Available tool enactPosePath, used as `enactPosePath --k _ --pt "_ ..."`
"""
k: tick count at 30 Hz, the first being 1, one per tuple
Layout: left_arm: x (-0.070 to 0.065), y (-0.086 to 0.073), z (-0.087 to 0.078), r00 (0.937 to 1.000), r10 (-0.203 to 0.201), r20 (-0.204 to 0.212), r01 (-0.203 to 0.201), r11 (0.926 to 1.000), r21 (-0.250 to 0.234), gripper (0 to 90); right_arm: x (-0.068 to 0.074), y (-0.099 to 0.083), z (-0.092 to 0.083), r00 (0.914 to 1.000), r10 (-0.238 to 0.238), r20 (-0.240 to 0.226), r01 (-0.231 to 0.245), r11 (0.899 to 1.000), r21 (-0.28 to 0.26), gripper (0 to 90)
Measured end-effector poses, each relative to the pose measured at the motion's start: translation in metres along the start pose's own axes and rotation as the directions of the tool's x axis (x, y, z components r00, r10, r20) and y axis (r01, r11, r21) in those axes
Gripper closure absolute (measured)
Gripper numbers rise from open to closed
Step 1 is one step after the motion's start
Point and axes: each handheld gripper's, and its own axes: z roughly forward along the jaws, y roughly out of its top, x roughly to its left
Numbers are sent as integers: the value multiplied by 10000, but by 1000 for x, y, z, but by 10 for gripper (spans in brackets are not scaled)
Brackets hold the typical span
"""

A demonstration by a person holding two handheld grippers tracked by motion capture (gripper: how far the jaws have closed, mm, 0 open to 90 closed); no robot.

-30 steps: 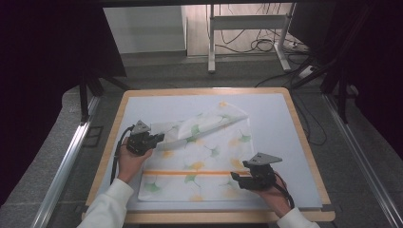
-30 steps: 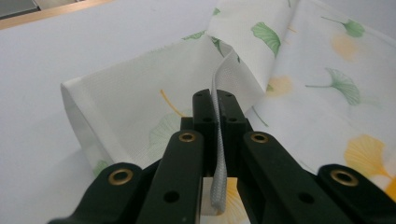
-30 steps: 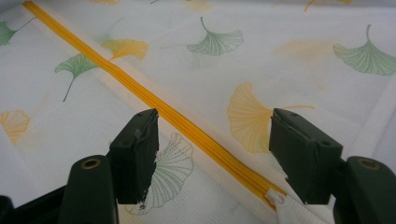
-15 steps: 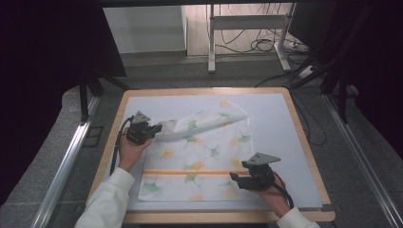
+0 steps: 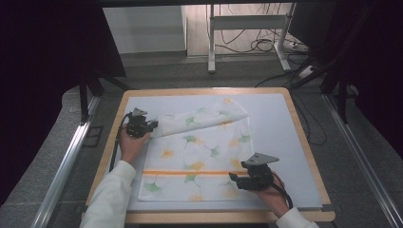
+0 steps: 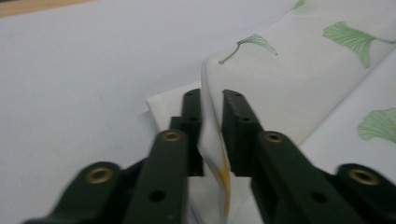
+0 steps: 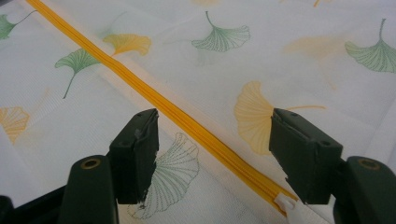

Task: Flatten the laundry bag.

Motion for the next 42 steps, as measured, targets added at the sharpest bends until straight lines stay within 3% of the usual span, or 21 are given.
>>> enactPosePath --k 2,4,7,10,15,18,20,21,24,28,30,35,42 --pt "-2 0 -3 9983 125 -567 -140 9996 -256 530 0 0 0 10000 1 11 -1 10000 5 333" --pt "-2 1 -11 9992 -22 -388 -2 9981 -621 383 0 0 -1 10000 5 -67 -5 10000 -51 333" --pt "-3 2 -25 10000 47 -26 -49 9962 -875 271 1 1 -4 9999 -33 -125 31 9999 -167 333" --pt "-6 1 -41 9999 102 104 -90 9940 -1093 198 1 1 -5 9999 -40 -130 37 9998 -220 333" --pt "-21 -7 -59 9992 346 203 -319 9924 -1192 188 -1 1 -7 10000 -17 -40 16 9997 -251 333" --pt "-31 -10 -65 9987 506 76 -493 9915 -1204 241 -2 1 -8 10000 -15 4 15 9996 -280 333" --pt "-37 -13 -69 9975 704 50 -692 9897 -1255 336 -2 0 -8 10000 -25 20 25 9996 -281 333" --pt "-40 -15 -70 9956 908 225 -875 9887 -1215 407 -2 0 -8 10000 -44 17 44 9996 -282 333" --pt "-49 -21 -66 9835 1533 958 -1457 9859 -818 622 -2 0 -8 10000 -74 -10 74 9996 -272 333" --pt "-60 -25 -54 9679 2156 1291 -2146 9765 -219 815 -2 0 -8 10000 -93 -16 92 9996 -280 332" --pt "-62 -26 -49 9614 2344 1440 -2354 9718 -102 855 -1 0 -7 9999 -106 -16 106 9996 -267 333" --pt "-62 -21 -30 9658 2158 1437 -2200 9754 139 898 0 1 -6 9999 -99 -106 97 9998 -181 333" --pt "-65 -11 1 9588 2379 1555 -2485 9672 525 900 1 1 -5 9998 -99 -200 95 9998 -184 332"
